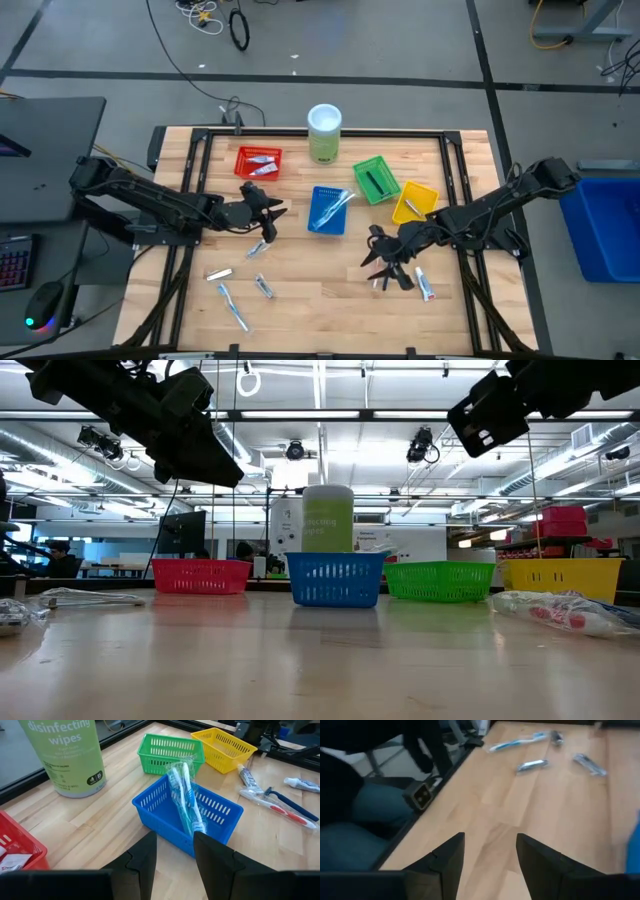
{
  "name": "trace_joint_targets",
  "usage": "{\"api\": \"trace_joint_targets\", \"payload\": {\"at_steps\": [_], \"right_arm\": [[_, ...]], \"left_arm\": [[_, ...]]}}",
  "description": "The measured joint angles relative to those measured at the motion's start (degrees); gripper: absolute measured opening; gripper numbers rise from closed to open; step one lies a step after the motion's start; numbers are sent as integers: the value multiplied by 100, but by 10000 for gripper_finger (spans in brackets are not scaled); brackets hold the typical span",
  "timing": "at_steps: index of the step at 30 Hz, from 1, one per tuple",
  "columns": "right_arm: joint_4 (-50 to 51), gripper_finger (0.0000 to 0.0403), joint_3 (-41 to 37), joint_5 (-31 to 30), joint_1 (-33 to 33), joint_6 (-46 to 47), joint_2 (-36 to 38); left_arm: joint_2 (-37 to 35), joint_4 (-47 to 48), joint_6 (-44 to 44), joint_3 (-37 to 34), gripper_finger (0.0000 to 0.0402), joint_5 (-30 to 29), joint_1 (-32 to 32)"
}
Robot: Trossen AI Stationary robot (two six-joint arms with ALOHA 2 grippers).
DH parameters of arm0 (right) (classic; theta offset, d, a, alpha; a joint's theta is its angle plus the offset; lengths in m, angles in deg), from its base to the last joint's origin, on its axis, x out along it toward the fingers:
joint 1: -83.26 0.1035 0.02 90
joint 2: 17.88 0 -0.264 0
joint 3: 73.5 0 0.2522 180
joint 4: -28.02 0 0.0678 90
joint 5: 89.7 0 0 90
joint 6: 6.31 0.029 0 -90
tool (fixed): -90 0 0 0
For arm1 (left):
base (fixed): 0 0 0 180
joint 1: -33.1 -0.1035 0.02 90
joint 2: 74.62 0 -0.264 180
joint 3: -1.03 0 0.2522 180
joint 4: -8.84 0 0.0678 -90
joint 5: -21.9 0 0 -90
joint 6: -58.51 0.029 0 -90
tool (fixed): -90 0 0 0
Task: Pick & Place Travel size toiletries
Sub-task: Put the blue razor into the green bin
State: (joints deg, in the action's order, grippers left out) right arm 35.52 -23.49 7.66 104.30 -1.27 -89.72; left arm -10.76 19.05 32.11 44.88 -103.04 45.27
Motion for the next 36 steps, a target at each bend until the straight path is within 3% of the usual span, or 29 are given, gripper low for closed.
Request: {"api": "trace_joint_targets", "payload": {"at_steps": [13,20,25,36], "right_arm": [[-305,255,-2,-182,-39,-460,-2],[-124,243,-1,-248,-39,-610,-84],[302,237,-2,168,-37,-599,-153],[1434,246,-2,54,-32,-1023,-157]], "left_arm": [[0,-114,-609,0,136,163,2],[0,-384,-369,-2,136,496,5],[11,-556,-238,-2,136,509,127],[1384,-2500,416,18,136,972,563]]}}
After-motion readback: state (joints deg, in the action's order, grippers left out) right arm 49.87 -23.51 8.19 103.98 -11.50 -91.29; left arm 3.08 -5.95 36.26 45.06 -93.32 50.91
